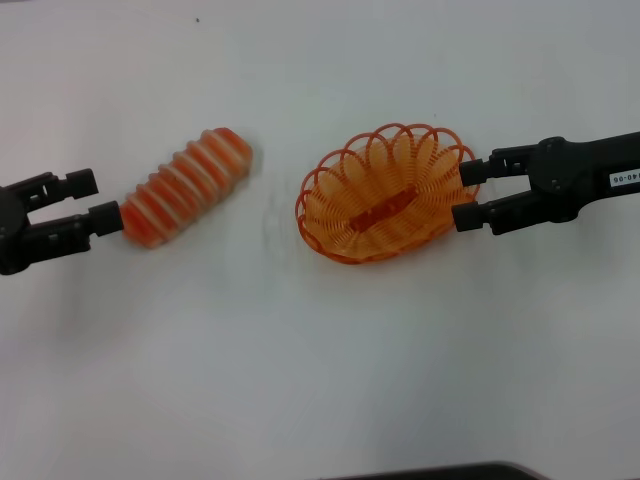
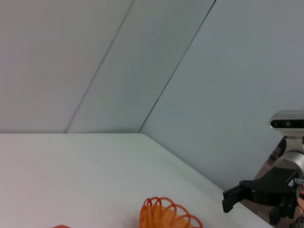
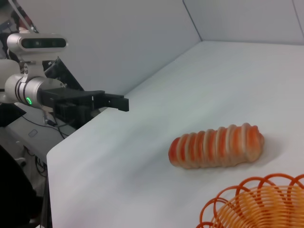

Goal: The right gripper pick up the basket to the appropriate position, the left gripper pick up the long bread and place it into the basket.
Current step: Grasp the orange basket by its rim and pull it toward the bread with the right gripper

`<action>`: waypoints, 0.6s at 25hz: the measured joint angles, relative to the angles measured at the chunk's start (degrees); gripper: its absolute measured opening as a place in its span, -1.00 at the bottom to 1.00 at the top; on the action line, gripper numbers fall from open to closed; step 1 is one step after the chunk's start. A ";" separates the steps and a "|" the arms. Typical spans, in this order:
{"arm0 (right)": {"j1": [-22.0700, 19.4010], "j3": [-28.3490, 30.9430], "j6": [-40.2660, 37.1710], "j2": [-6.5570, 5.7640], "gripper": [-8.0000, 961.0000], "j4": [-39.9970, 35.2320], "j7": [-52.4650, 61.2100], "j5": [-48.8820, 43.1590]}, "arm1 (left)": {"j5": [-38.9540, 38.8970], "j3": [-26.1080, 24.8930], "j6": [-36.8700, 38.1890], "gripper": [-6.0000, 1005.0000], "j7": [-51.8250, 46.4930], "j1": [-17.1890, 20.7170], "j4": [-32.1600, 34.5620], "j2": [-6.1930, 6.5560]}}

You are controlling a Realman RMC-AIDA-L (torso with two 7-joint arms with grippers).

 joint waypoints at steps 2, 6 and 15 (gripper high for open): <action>-0.08 0.00 -0.11 0.00 0.96 0.00 0.00 -0.12 | 0.81 0.09 0.09 0.71 0.00 -0.19 0.05 -0.10; 0.00 -0.09 -0.16 -0.05 0.95 0.00 0.00 -0.18 | 1.78 0.10 0.16 0.71 0.01 -0.13 0.60 -0.56; -0.42 0.53 -0.27 -0.42 0.93 0.00 0.33 -1.06 | 3.75 -0.25 -1.39 0.71 0.13 -0.25 1.13 -0.81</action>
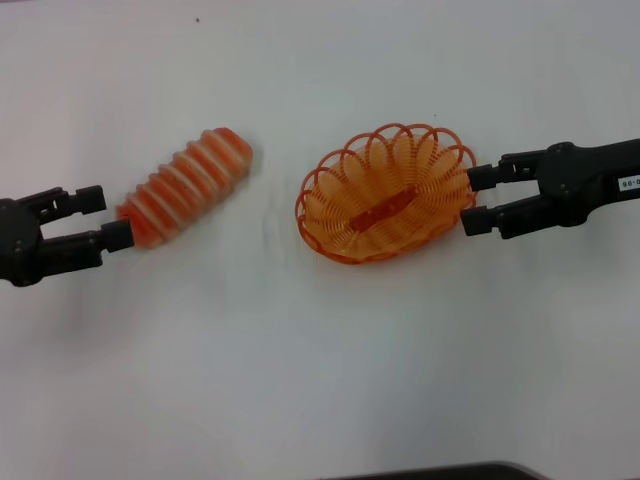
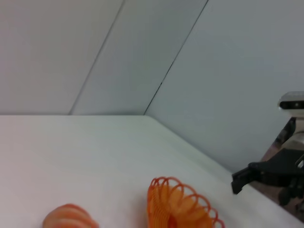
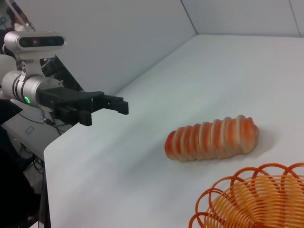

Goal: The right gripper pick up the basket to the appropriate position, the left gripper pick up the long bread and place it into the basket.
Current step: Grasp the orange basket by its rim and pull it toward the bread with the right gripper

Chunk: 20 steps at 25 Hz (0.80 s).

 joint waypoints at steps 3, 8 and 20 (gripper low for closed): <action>-0.07 0.02 -0.01 -0.02 0.93 0.00 -0.01 -0.01 | 2.04 -0.10 -0.99 0.71 -0.31 -0.16 0.75 -0.08; 0.45 1.15 -0.65 -0.17 0.91 -1.37 2.50 0.11 | 2.63 -0.12 -1.64 0.71 -1.07 -0.24 1.70 -0.15; 17.30 3.93 -2.15 1.60 0.89 -22.86 32.64 -23.98 | 3.83 -0.24 -1.95 0.71 -2.11 -0.74 2.11 -0.39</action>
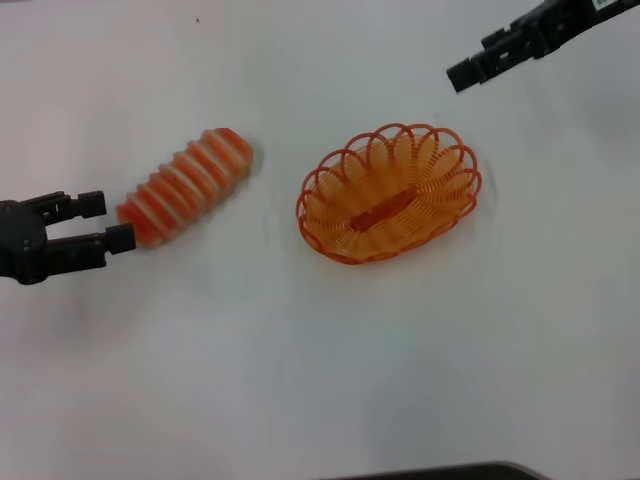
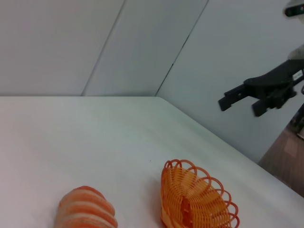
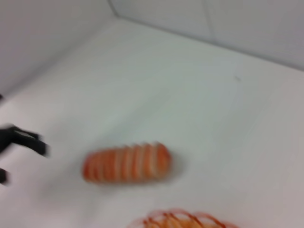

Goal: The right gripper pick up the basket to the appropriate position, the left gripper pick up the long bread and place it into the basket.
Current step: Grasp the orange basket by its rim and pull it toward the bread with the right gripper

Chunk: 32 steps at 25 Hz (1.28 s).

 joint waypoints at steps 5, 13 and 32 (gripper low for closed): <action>2.89 -4.33 3.57 2.67 0.87 1.24 0.67 -11.78 | 0.01 -0.09 -0.58 0.71 -0.18 -0.07 0.11 -0.41; 3.23 -6.90 12.42 5.61 0.86 7.41 1.26 -17.27 | 0.01 -1.25 -0.71 0.71 -0.20 -0.17 0.88 -0.84; 4.46 -9.58 20.19 6.89 0.53 16.44 1.86 -17.90 | 0.01 -2.89 -0.71 0.71 -0.22 0.05 1.18 -1.06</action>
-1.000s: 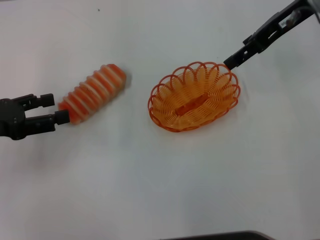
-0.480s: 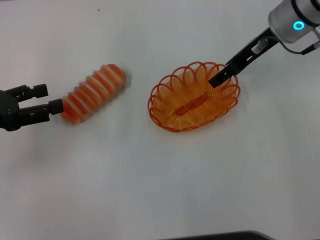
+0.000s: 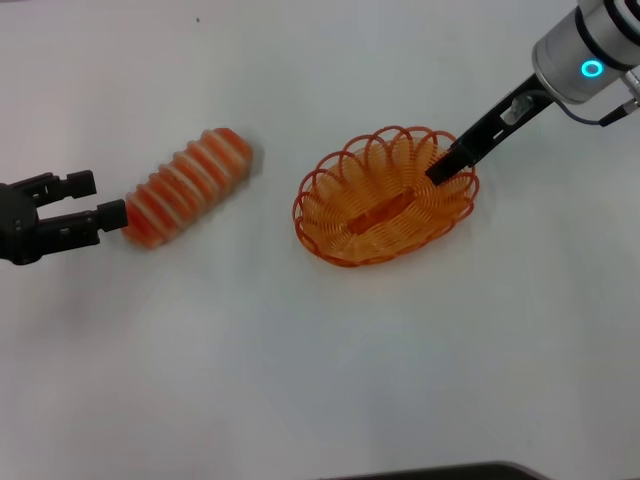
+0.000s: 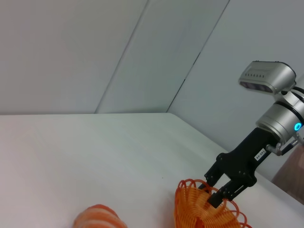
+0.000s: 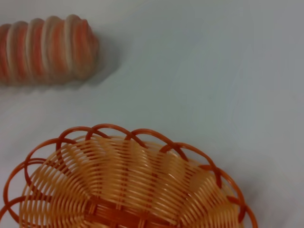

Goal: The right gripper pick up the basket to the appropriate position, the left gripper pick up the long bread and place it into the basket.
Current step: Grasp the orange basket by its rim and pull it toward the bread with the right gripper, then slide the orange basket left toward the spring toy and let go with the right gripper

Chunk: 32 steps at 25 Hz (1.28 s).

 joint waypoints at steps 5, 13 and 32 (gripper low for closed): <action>-0.24 0.39 -0.40 -0.15 0.26 0.24 0.03 0.20 | 0.00 -0.01 0.00 0.71 -0.06 0.13 0.00 -0.10; -1.06 3.88 -2.94 -1.02 -0.63 -0.18 -0.58 1.04 | 0.00 -0.16 0.24 0.71 -0.06 0.09 0.11 -0.03; -11.37 15.61 -9.32 -7.50 -0.87 6.89 -1.56 26.16 | -0.01 -0.18 -0.08 0.71 -0.05 -0.88 0.25 0.09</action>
